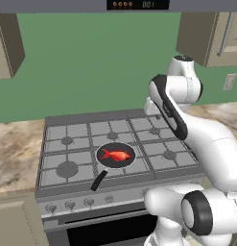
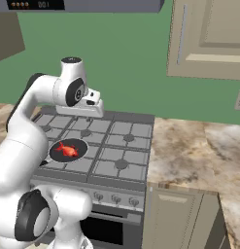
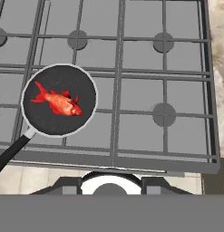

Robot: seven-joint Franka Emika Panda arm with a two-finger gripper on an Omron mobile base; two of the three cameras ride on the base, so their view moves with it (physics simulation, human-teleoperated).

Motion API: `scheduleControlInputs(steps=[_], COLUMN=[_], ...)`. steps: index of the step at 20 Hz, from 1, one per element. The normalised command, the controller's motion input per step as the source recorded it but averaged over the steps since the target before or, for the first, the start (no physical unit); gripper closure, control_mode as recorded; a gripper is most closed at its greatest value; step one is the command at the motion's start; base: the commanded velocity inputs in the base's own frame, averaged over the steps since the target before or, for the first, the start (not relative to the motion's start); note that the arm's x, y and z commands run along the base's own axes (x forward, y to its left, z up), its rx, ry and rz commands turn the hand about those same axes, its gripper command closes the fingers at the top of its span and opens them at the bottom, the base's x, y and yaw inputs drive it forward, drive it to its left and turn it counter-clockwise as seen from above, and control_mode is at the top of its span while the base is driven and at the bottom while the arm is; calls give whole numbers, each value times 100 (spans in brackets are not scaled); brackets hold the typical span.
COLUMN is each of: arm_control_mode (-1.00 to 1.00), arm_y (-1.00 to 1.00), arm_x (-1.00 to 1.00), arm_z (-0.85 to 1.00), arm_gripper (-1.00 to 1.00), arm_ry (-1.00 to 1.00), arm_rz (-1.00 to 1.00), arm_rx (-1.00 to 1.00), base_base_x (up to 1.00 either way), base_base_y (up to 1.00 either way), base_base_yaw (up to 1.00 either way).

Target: Place the fish on the plate and place the carrot on the same plate.

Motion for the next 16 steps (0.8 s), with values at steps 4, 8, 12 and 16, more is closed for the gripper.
scheduleControlInputs(steps=[4,8,12,16], arm_control_mode=[-100,-100,-100,-100], arm_y=[18,92,89,71], arm_x=[-7,-13,-16,-1], arm_z=[-1,-37,-67,-68], arm_gripper=[-100,-100,-100,-100], arm_ry=[-2,8,12,14], arm_rz=[0,9,23,27], arm_rx=[2,1,-2,-4], base_base_x=[0,0,0,0], base_base_y=[0,0,0,0], base_base_yaw=[0,0,0,0])
